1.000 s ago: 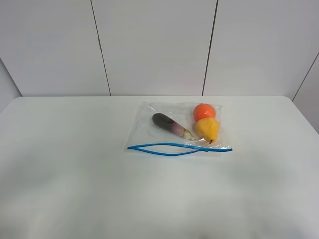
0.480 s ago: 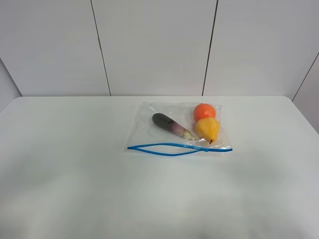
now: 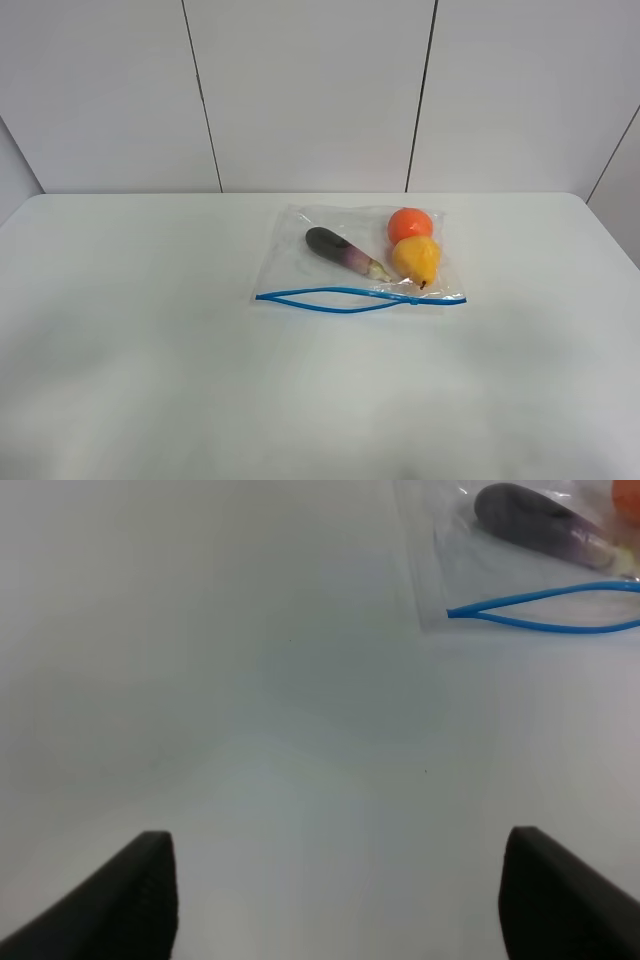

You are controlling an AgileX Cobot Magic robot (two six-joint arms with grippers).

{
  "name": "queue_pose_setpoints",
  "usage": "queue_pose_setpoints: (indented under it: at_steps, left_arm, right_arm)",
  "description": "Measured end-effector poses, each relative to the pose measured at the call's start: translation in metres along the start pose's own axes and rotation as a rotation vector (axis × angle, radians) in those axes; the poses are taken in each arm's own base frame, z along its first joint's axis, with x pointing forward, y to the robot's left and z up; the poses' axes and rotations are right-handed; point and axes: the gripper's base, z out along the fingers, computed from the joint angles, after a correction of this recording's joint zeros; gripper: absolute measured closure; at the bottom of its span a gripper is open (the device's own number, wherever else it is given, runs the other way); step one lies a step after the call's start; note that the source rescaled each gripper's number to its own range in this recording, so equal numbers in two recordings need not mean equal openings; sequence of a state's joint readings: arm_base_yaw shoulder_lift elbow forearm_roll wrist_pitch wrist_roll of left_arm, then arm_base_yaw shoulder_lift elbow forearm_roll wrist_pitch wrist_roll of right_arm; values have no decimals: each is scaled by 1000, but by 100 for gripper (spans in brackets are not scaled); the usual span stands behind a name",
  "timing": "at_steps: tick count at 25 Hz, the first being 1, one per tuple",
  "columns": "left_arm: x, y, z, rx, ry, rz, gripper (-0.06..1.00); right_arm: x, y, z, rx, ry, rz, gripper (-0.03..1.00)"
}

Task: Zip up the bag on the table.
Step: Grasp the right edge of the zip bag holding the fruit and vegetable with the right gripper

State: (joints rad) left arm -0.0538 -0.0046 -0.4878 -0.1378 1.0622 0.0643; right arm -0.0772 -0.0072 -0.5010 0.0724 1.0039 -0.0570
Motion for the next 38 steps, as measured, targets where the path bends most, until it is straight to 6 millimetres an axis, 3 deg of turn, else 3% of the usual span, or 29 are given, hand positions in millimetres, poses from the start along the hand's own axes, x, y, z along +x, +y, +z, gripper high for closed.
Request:
queue_pose_setpoints:
  at_steps: [5, 10, 15, 20, 26, 38]
  left_arm:
    - [0, 0, 0, 0, 0, 0, -6]
    - [0, 0, 0, 0, 0, 0, -6]
    - [0, 0, 0, 0, 0, 0, -6]
    - [0, 0, 0, 0, 0, 0, -6]
    - [0, 0, 0, 0, 0, 0, -6]
    - [0, 0, 0, 0, 0, 0, -6]
  right_arm:
    - [-14, -1, 3, 1, 6, 5, -3]
    - [-59, -3, 18, 6, -7, 11, -3]
    - [-106, -5, 54, -5, 16, 37, -3]
    - [-134, -3, 107, -59, 113, 130, -3]
    - [-124, -5, 177, -71, 314, 205, -3]
    - [-85, 2, 252, -146, 569, 323, 4]
